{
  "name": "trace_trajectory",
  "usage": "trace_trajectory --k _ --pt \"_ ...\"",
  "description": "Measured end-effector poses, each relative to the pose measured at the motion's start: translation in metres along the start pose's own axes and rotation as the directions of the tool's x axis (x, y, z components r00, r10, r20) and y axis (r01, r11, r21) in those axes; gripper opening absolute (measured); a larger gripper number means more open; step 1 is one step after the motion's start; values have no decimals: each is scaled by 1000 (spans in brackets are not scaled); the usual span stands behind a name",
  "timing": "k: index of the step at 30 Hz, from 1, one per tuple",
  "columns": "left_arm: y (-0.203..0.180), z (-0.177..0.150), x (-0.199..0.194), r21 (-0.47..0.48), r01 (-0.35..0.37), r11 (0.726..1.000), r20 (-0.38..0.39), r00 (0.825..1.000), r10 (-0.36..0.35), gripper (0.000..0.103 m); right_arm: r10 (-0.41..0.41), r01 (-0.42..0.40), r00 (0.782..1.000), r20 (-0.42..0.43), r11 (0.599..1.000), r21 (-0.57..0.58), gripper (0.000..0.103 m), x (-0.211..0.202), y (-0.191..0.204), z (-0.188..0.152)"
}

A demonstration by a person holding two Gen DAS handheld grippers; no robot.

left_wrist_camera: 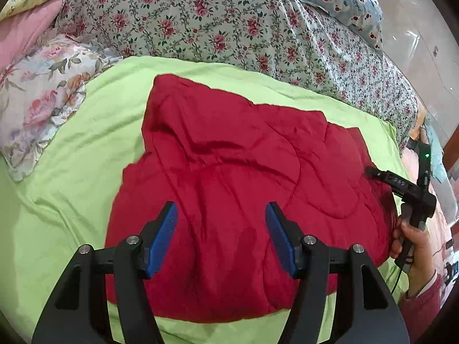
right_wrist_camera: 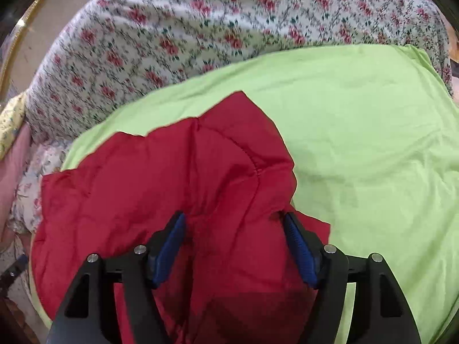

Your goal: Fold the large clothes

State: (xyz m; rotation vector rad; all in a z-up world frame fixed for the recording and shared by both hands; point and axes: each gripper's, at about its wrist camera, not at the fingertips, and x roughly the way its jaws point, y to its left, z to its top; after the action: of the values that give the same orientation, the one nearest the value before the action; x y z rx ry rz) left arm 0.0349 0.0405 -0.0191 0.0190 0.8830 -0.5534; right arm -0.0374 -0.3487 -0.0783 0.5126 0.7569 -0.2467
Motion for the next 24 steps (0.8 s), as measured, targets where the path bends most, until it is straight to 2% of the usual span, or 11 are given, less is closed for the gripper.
trace_trajectory --k 9,14,22,24 --pt "-3 -16 -4 2 29 1000 -11 1000 -29 63 26 -25 998 55 1000 -11 73 -41 -2 -20" --pt "-9 -26 -4 23 46 999 -25 999 -45 63 51 -45 995 83 997 -69 75 -67 11 -39" --pt "-20 -40 -12 57 76 995 -28 997 -74 63 67 -59 997 30 977 -207 77 -79 51 -82" --pt "-26 -43 -12 68 89 994 -38 995 -87 67 72 -68 997 6 967 -246 77 -76 65 -90"
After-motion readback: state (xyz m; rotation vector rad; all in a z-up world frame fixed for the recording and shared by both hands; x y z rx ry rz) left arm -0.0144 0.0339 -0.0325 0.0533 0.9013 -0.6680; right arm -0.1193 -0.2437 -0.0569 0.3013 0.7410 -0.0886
